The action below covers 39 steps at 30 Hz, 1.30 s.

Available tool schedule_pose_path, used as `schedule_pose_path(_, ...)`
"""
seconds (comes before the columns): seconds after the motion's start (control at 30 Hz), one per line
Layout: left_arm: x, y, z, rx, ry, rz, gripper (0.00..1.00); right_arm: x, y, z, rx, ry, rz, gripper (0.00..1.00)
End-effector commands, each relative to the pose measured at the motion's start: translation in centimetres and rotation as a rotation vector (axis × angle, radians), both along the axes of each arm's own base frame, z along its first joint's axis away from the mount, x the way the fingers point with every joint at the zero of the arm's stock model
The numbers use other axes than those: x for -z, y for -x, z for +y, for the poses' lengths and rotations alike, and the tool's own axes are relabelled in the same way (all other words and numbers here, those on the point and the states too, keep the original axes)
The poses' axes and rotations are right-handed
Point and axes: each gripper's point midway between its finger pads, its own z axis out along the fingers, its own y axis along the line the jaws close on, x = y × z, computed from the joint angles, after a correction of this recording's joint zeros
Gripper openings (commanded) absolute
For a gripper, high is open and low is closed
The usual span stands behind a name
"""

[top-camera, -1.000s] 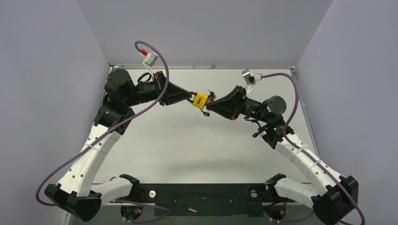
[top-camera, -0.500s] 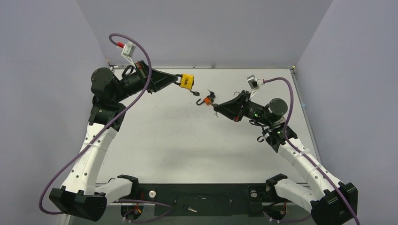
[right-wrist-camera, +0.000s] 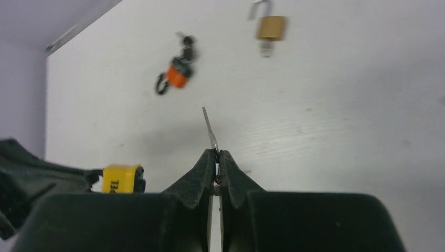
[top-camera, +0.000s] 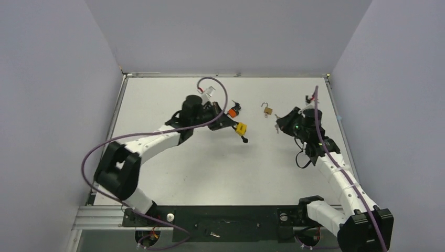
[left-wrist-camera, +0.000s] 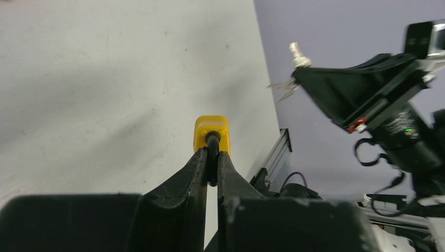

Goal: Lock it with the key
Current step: Place the key at the center of the board.

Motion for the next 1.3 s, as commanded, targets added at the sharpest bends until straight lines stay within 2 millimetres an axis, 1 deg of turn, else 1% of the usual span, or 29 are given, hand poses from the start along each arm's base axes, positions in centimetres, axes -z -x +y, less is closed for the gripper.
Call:
schedule_pose_path(0.0,-1.8,-2.1,-8.7,0.055,0.125,-0.126,0.00,4.8,0.9,-10.3,0.408,0.083,0.182,0.00)
schedule_pose_path(0.03,-0.3,-3.1,-11.0,0.066,0.125,-0.113,0.00,5.4,1.5,-11.8,0.457,0.088,0.208,0.00)
schedule_pose_path(0.07,0.6,-2.2,-13.2,0.099,0.130,-0.090,0.00,5.8,1.8,-13.3,0.522,0.123,0.217,0.00)
schedule_pose_path(0.1,2.0,-3.0,-15.3,0.110,0.138,-0.078,0.00,6.4,2.5,-14.2,0.559,0.145,0.239,0.00)
schedule_pose_path(0.13,2.8,-2.5,-17.0,0.131,0.151,-0.052,0.00,6.8,2.9,-15.0,0.595,0.171,0.252,0.00)
schedule_pose_path(0.17,4.2,-2.6,-19.1,0.153,0.161,-0.040,0.00,7.5,3.5,-15.6,0.615,0.177,0.277,0.00)
schedule_pose_path(0.2,4.9,-2.6,-20.1,0.161,0.172,-0.017,0.00,8.0,3.8,-15.8,0.623,0.174,0.291,0.00)
schedule_pose_path(0.23,6.3,-3.0,-21.5,0.170,0.174,-0.007,0.00,8.8,4.3,-16.0,0.633,0.175,0.311,0.00)
schedule_pose_path(0.27,6.9,-2.5,-22.5,0.184,0.174,0.006,0.00,9.1,4.5,-16.2,0.642,0.178,0.320,0.00)
schedule_pose_path(0.3,8.2,-2.4,-23.7,0.195,0.164,0.020,0.00,9.7,4.9,-16.3,0.648,0.185,0.335,0.00)
schedule_pose_path(0.33,8.7,-2.4,-24.0,0.193,0.161,0.027,0.00,10.0,5.1,-16.5,0.656,0.196,0.344,0.00)
schedule_pose_path(0.37,9.7,-2.3,-24.6,0.197,0.152,0.038,0.00,10.6,5.4,-16.7,0.662,0.207,0.360,0.00)
schedule_pose_path(0.47,11.5,-2.3,-25.1,0.187,0.127,0.065,0.00,12.0,6.0,-17.3,0.679,0.244,0.396,0.00)
schedule_pose_path(0.5,12.5,-2.1,-25.2,0.186,0.111,0.078,0.00,12.5,6.0,-17.3,0.679,0.251,0.411,0.00)
schedule_pose_path(0.6,14.4,-2.0,-25.3,0.173,0.057,0.109,0.00,13.7,5.5,-17.1,0.663,0.248,0.429,0.00)
schedule_pose_path(0.63,14.9,-1.9,-25.2,0.171,0.042,0.111,0.05,14.3,5.5,-17.1,0.658,0.252,0.451,0.00)
schedule_pose_path(0.67,15.4,-1.9,-25.0,0.163,0.023,0.121,0.08,14.6,5.3,-17.1,0.654,0.251,0.453,0.00)
schedule_pose_path(0.7,15.4,-1.9,-24.9,0.162,0.012,0.112,0.12,15.2,5.3,-16.9,0.643,0.251,0.474,0.00)
schedule_pose_path(0.73,15.7,-1.9,-24.7,0.157,-0.007,0.117,0.14,15.3,5.0,-16.7,0.634,0.247,0.471,0.02)
schedule_pose_path(0.77,15.3,-2.1,-24.6,0.158,-0.017,0.099,0.18,15.6,4.9,-16.3,0.612,0.230,0.480,0.07)
schedule_pose_path(0.87,14.7,-2.5,-23.9,0.148,-0.057,0.085,0.30,15.5,3.8,-15.4,0.583,0.196,0.456,0.16)
schedule_pose_path(0.9,14.6,-2.6,-23.8,0.146,-0.064,0.078,0.31,15.4,3.5,-15.1,0.572,0.188,0.454,0.19)
schedule_pose_path(0.97,14.4,-2.9,-23.4,0.138,-0.090,0.071,0.35,15.2,2.9,-14.5,0.547,0.197,0.452,0.23)
schedule_pose_path(1.1,13.2,-3.5,-22.1,0.129,-0.135,0.043,0.39,14.1,2.1,-14.3,0.551,0.216,0.434,0.28)
schedule_pose_path(1.13,12.3,-3.9,-21.7,0.125,-0.133,0.024,0.40,13.7,2.0,-14.4,0.555,0.217,0.424,0.31)
schedule_pose_path(1.17,12.0,-4.0,-21.4,0.124,-0.139,0.021,0.41,13.2,1.9,-14.4,0.555,0.217,0.418,0.32)
schedule_pose_path(1.2,10.9,-4.5,-21.0,0.120,-0.137,-0.001,0.42,12.6,1.7,-14.5,0.559,0.222,0.406,0.35)
schedule_pose_path(1.23,10.5,-4.6,-20.5,0.118,-0.143,-0.005,0.43,11.7,1.4,-14.5,0.556,0.232,0.394,0.37)
schedule_pose_path(1.27,9.0,-4.9,-20.0,0.113,-0.136,-0.032,0.44,11.0,1.1,-14.5,0.560,0.249,0.376,0.43)
